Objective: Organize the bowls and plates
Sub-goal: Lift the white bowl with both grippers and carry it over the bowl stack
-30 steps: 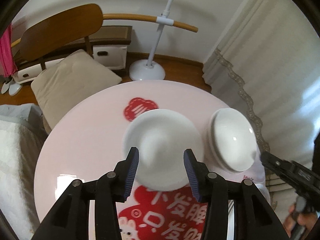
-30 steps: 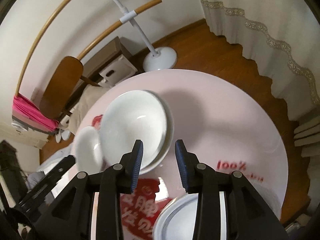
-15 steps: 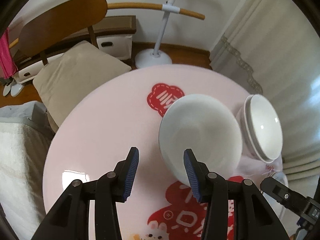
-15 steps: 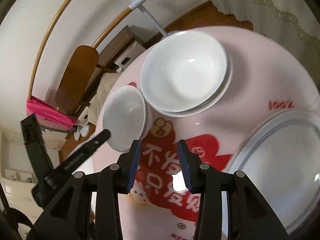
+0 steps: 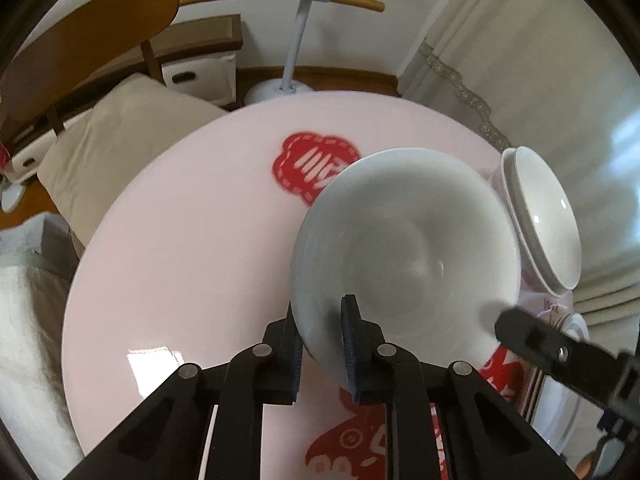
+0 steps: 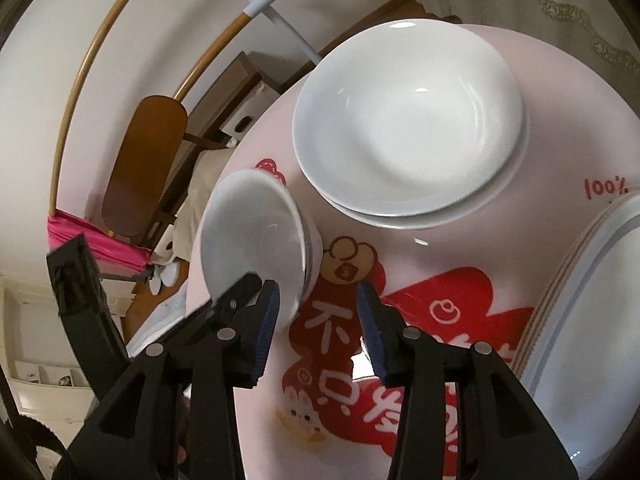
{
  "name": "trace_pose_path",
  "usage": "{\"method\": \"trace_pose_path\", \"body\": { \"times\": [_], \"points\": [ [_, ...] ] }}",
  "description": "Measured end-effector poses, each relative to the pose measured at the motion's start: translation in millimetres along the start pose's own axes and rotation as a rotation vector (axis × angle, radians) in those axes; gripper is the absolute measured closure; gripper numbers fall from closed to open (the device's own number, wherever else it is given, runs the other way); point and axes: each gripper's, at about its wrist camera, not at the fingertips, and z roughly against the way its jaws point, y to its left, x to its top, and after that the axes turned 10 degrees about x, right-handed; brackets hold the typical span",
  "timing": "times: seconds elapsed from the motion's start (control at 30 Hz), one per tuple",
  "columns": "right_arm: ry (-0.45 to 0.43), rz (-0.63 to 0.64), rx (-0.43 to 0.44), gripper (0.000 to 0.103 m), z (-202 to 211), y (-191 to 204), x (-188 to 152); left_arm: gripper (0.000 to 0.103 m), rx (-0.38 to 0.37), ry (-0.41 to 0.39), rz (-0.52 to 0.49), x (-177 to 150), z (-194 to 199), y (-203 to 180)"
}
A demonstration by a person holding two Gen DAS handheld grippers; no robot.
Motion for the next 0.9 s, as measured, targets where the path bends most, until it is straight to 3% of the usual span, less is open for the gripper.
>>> {"method": "trace_pose_path", "body": {
  "times": [0.27, 0.37, 0.47, 0.67, 0.9],
  "points": [
    [0.004, 0.058, -0.071, 0.061, -22.9, 3.8, 6.4, 0.088, -0.007, -0.010, -0.015, -2.8, 0.6, 2.0],
    [-0.001, 0.083, -0.076, 0.071, -28.1, 5.9, 7.1, 0.088, -0.013, -0.007, -0.014, -3.3, -0.1, 3.4],
    [0.020, 0.091, -0.058, 0.092, -35.5, 4.6, 7.6, 0.089, -0.011, -0.006, -0.020, -3.2, 0.8, 0.8],
    [0.043, 0.127, -0.046, 0.092, -29.1, 5.7, 6.4, 0.089, -0.031, -0.017, -0.008, -10.6, 9.4, 1.8],
    [0.051, 0.202, -0.013, 0.092, -4.9, 24.6, 1.3, 0.090, -0.023, -0.098, 0.026, -23.6, 58.1, -1.4]
  ]
}}
